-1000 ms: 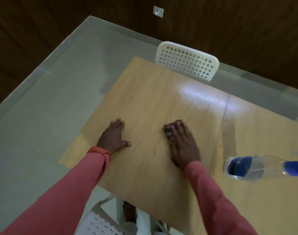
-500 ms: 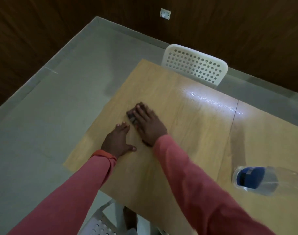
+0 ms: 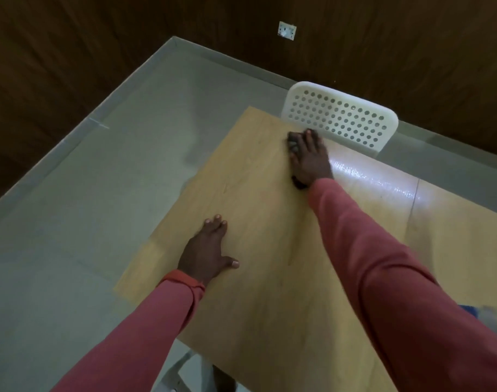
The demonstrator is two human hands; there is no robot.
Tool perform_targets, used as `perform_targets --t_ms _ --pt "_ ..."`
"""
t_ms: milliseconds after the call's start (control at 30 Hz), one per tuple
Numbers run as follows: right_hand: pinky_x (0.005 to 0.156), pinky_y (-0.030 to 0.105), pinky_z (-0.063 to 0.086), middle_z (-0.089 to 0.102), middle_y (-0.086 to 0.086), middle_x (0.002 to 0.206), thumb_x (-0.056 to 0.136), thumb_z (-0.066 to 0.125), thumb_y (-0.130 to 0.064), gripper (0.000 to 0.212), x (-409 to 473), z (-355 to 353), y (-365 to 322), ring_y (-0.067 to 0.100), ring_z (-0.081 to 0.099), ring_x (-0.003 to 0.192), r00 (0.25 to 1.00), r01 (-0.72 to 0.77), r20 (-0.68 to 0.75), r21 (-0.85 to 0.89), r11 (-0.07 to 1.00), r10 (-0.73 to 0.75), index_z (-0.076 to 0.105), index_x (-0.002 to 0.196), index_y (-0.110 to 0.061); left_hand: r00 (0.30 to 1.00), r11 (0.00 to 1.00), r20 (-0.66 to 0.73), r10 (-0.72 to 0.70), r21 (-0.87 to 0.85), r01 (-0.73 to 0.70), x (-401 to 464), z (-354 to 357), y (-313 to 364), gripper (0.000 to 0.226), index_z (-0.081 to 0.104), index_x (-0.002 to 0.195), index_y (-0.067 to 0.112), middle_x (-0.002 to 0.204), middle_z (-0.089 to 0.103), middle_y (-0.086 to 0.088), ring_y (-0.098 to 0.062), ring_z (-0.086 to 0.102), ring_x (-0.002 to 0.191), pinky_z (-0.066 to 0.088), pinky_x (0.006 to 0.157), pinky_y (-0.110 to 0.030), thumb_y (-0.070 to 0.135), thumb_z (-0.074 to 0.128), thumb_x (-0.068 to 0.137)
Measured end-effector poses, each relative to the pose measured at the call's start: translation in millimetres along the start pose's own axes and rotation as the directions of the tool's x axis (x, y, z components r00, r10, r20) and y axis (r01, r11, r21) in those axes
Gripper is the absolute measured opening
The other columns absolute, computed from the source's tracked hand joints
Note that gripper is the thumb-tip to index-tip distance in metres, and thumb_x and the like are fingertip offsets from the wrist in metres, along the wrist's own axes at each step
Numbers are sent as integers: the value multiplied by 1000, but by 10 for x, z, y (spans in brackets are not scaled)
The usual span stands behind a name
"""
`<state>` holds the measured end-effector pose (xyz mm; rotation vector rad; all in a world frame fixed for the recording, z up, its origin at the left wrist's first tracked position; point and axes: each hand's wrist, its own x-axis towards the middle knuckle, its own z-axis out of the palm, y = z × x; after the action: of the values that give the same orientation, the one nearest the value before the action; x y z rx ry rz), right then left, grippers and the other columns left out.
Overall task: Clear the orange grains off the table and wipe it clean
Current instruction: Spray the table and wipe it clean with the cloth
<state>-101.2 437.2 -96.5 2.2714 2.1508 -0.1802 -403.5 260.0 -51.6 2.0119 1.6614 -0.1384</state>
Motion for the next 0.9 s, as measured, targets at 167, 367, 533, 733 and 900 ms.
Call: perform_targets --t_ms 167,367,533,733,900 --pt "125 44 8 20 8 166 106 28 -39 57 -292 -107 -1383 29 8 154 900 435 -5 64 898 -436 26 158 -18 1000 999 -17 20 -35 -21 -25 18 -23 106 20 154 21 162 7 6 -15 10 149 24 117 -33 52 78 71" --pt "124 37 11 23 2 165 106 37 -40 53 -1570 55 -970 23 11 155 886 461 -62 202 864 -459 36 155 -21 998 998 -32 47 -33 -48 -67 -2 -58 103 22 154 23 162 9 7 -12 10 149 23 115 -27 56 75 72" --pt "125 43 12 19 8 165 104 27 -44 60 -1440 -84 89 25 6 155 993 113 -58 142 983 -106 30 157 -16 999 998 -31 19 -65 -21 -61 33 -64 103 21 154 24 162 7 9 -12 7 149 22 117 -32 54 76 72" --pt "126 47 4 5 10 168 104 13 -47 64 -742 -169 -482 29 -6 155 993 109 33 33 994 -110 14 160 -17 1000 998 4 20 -61 -20 -149 4 -62 100 16 155 22 162 4 7 -13 5 149 17 119 -33 53 71 78" --pt "125 48 12 14 6 167 106 29 -41 57 -1788 58 -1341 29 2 155 848 516 52 147 844 -528 25 159 -19 992 995 -113 -56 -85 46 -689 168 -152 84 23 153 17 161 16 1 -14 14 148 19 119 -30 49 63 87"
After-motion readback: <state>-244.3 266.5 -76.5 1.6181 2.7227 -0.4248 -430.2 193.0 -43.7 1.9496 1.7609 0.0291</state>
